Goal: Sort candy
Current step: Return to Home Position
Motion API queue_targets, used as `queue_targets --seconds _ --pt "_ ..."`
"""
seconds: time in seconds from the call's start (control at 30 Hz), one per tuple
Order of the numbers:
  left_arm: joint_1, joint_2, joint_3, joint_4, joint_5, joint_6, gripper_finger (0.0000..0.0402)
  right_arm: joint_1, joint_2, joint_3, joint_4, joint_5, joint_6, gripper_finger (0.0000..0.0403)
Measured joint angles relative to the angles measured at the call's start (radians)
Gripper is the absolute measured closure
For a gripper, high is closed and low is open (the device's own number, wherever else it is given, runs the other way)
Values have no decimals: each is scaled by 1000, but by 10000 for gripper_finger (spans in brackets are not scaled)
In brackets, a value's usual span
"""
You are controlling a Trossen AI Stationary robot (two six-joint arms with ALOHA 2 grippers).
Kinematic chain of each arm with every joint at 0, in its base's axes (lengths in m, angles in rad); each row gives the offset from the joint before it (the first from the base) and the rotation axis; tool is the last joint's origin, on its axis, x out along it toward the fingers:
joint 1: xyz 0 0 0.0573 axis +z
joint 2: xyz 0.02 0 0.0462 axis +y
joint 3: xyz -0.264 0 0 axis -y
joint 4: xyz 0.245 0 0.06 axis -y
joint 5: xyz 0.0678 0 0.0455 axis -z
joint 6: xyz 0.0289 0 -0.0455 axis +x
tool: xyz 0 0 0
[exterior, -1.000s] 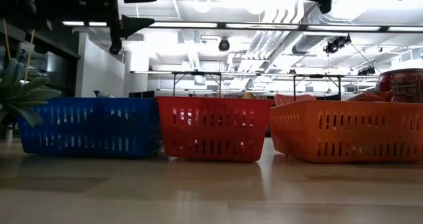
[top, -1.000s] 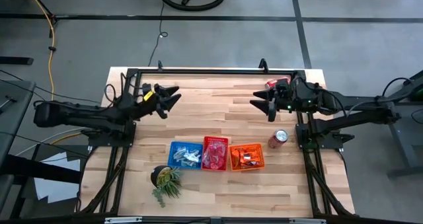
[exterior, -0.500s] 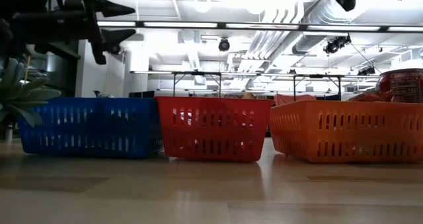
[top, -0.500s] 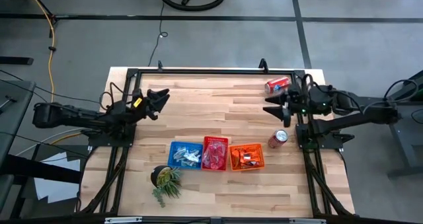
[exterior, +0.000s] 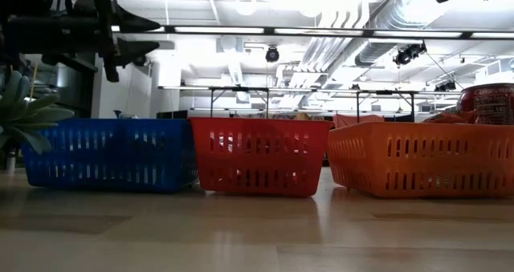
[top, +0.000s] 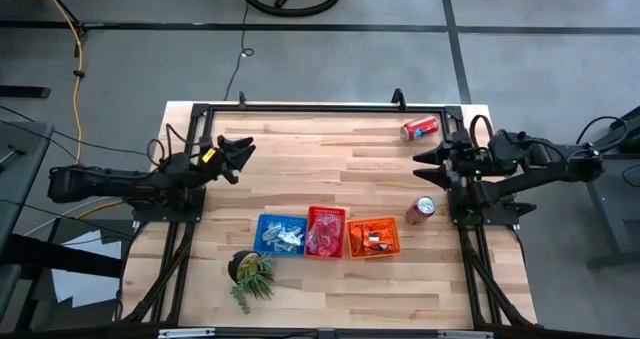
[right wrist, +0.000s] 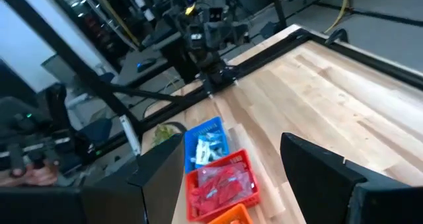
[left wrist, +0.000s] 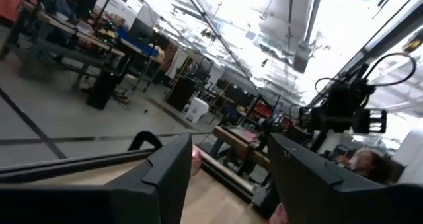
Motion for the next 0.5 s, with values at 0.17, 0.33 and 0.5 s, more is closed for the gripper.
queue_targets --seconds 0.17,0.33,0.5 --pt "0 -122 0 -155 13 35 245 4 -4 0 0 56 9 158" --pt "0 -231 0 -315 92 35 297 4 -4 0 0 98 32 158" --pt "0 -325 0 -412 144 84 368 4 -4 0 0 157 44 158"
